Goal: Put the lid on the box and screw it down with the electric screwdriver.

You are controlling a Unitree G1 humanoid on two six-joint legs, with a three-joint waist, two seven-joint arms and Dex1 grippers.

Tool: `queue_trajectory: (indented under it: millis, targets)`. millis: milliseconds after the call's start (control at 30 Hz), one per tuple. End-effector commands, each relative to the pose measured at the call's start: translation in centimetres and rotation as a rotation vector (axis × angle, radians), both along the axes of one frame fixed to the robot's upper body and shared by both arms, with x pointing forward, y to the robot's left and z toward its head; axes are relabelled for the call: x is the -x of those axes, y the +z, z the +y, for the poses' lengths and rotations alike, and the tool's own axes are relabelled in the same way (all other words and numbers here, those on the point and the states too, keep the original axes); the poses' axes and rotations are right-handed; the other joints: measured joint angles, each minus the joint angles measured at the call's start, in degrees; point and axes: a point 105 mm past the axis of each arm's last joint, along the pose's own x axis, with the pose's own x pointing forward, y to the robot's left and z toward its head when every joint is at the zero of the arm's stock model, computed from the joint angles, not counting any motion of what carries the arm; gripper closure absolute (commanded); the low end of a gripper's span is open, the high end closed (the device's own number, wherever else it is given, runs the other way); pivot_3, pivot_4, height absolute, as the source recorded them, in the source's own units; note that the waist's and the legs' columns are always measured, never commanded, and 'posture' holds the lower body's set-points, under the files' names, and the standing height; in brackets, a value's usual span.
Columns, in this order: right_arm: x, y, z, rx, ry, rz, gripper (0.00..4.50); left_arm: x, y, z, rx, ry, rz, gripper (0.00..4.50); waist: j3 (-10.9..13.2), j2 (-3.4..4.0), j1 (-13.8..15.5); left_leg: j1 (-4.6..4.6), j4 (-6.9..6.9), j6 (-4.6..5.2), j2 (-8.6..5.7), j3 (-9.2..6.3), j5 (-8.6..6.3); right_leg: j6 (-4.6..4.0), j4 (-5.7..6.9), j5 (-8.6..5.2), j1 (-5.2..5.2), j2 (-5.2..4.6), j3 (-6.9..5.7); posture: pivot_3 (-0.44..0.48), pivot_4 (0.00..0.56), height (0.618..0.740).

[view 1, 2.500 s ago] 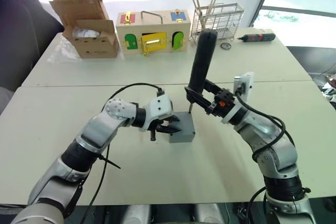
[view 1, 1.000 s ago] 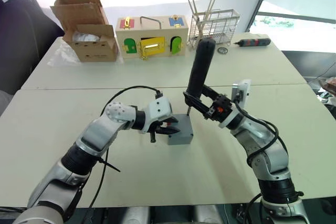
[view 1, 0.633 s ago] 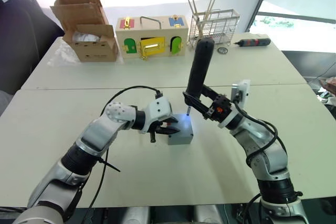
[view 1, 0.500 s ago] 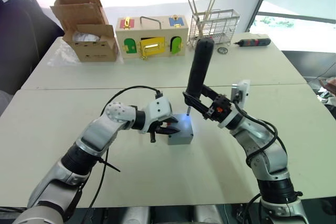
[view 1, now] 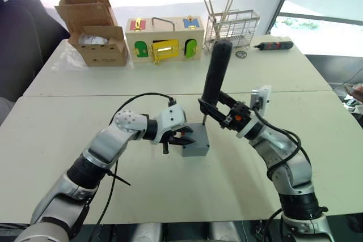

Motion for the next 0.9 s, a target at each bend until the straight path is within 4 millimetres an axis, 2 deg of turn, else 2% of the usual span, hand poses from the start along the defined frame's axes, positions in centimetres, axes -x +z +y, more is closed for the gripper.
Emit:
queue_trajectory:
  millis: [33, 100, 167, 267, 367, 500, 567, 700, 800, 833, 900]
  targets:
    - [0.7, 4.4, -0.7, -0.083, 0.037, -0.023, 2.64, -0.3, -1.1, 1.0, -0.039, 0.046, 0.028, 2.97, 0.2, 0.12, 0.0, -0.05, 0.0, -0.01, -0.01, 0.01, 0.01, 0.0, -0.02, 0.0, -0.03, -0.02, 0.01, 0.0, 0.15, 0.73]
    - [1.1, 7.4, -1.3, -0.12, 0.061, -0.059, 2.64, -0.4, -1.0, 1.0, -0.023, 0.051, 0.032, 2.97, 0.5, 0.41, 0.0, -0.21, 0.0, -0.08, -0.01, 0.02, 0.05, -0.01, -0.02, 0.01, -0.19, -0.06, 0.01, 0.0, 0.15, 0.73]
    - [0.9, 9.5, -2.0, -0.168, 0.059, -0.067, 2.64, -0.5, -0.6, 1.0, 0.003, 0.059, 0.035, 2.97, 0.6, 0.6, 0.0, -0.65, 0.03, -0.25, -0.04, 0.03, 0.15, -0.02, 0.03, 0.04, -0.6, -0.1, 0.02, 0.0, 0.15, 0.73]
    - [-0.8, 11.7, -3.6, -0.268, -0.037, -0.022, 2.64, -1.0, 0.4, 0.8, 0.062, 0.083, 0.028, 2.97, 0.7, 0.61, 0.0, -0.94, 0.0, -0.63, -0.03, -0.01, 0.37, -0.01, 0.16, 0.05, -0.97, -0.08, -0.02, 0.0, 0.15, 0.73]
    - [-2.7, 12.1, -4.8, -0.31, -0.164, 0.049, 2.64, -1.5, 1.9, 0.5, 0.141, 0.109, 0.018, 2.97, 0.8, 0.45, 0.0, -0.96, -0.01, -0.71, -0.03, 0.01, 0.42, -0.01, 0.24, 0.05, -0.99, -0.08, -0.03, 0.0, 0.15, 0.73]
    - [-4.1, 11.9, -5.6, -0.302, -0.234, 0.157, 2.64, -2.0, 4.6, 0.1, 0.26, 0.135, -0.007, 2.97, 1.1, 0.39, 0.0, -1.09, 0.04, -0.6, -0.06, 0.02, 0.37, -0.01, 0.39, 0.05, -1.15, -0.11, -0.02, 0.0, 0.15, 0.73]
    - [-4.3, 12.4, -6.3, -0.304, -0.257, 0.174, 2.64, -1.8, 5.4, -0.2, 0.289, 0.126, -0.013, 2.97, 1.1, 0.4, -0.1, -1.38, 0.09, -0.88, -0.06, 0.04, 0.54, 0.0, 0.58, 0.05, -1.44, -0.1, -0.02, 0.0, 0.15, 0.73]
    - [-4.3, 14.4, -8.9, -0.304, -0.327, 0.176, 2.64, -0.6, 6.9, -0.8, 0.31, 0.06, -0.033, 2.97, 1.3, 0.56, -0.1, -2.04, 0.15, -1.06, -0.07, 0.09, 0.67, 0.02, 0.8, 0.06, -2.24, -0.1, 0.0, 0.0, 0.15, 0.73]
    - [-4.4, 14.4, -12.1, -0.093, -0.44, 0.225, 2.64, 0.7, 7.6, -1.1, 0.298, -0.009, -0.056, 2.97, 1.4, 0.61, 0.1, -2.06, 0.16, -1.06, -0.1, 0.12, 0.67, 0.02, 0.77, 0.06, -2.24, -0.12, -0.01, 0.0, 0.15, 0.73]
    - [-4.2, 13.9, -12.9, -0.03, -0.447, 0.267, 2.64, 1.1, 7.7, -1.2, 0.289, -0.032, -0.064, 2.97, 1.4, 0.61, 0.1, -2.06, 0.16, -1.04, -0.09, 0.11, 0.66, 0.02, 0.71, 0.06, -2.21, -0.11, -0.04, 0.0, 0.15, 0.73]
    - [-3.4, 11.6, -14.5, 0.123, -0.435, 0.411, 2.64, 2.0, 7.5, -1.4, 0.256, -0.087, -0.089, 2.97, 1.4, 0.6, 0.1, -2.06, 0.16, -0.98, -0.1, 0.15, 0.63, 0.02, 0.66, 0.06, -2.19, -0.1, -0.03, 0.0, 0.15, 0.73]
